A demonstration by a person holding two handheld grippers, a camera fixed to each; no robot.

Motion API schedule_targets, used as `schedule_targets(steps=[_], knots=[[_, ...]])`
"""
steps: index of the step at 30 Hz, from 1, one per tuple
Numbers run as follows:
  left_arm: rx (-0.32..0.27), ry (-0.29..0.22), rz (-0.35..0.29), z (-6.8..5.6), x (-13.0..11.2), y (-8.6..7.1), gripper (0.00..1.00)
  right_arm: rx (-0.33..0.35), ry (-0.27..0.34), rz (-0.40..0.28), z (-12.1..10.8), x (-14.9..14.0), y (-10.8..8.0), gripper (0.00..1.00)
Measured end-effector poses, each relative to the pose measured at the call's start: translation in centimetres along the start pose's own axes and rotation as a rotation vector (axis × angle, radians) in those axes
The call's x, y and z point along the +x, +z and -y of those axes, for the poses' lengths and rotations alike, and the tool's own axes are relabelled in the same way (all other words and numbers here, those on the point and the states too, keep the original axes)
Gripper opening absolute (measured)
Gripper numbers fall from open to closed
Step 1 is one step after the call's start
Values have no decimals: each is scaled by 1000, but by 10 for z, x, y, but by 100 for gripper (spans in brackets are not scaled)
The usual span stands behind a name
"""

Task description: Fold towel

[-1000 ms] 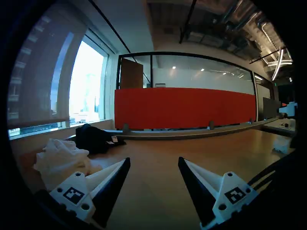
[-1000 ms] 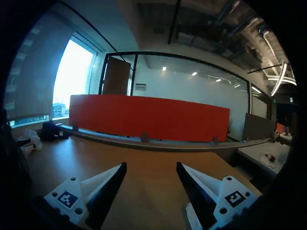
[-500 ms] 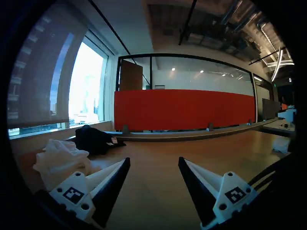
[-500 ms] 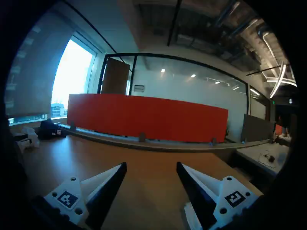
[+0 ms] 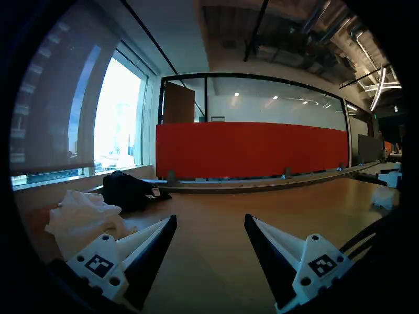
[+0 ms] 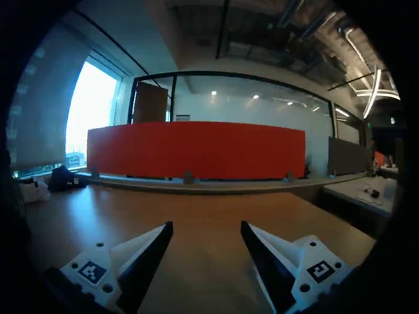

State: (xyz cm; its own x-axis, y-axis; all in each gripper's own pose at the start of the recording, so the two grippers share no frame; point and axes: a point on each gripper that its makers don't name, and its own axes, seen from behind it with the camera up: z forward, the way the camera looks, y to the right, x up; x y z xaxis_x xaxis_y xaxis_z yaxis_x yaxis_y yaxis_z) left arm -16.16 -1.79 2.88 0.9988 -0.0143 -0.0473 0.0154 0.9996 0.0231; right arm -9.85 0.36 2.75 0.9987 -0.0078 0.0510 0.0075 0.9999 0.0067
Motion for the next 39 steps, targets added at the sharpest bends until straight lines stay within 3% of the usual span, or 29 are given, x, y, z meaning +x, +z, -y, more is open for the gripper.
schedule_targets(steps=[9, 18, 39], knots=[[0, 0, 0, 0, 0, 0, 96, -11, 32, -26, -8, -1, 1, 100], [0, 0, 0, 0, 0, 0, 96, 1, 3, -40, 2, -1, -2, 100], [0, 0, 0, -1, 0, 0, 96, 0, 13, -56, 5, 4, -8, 100]])
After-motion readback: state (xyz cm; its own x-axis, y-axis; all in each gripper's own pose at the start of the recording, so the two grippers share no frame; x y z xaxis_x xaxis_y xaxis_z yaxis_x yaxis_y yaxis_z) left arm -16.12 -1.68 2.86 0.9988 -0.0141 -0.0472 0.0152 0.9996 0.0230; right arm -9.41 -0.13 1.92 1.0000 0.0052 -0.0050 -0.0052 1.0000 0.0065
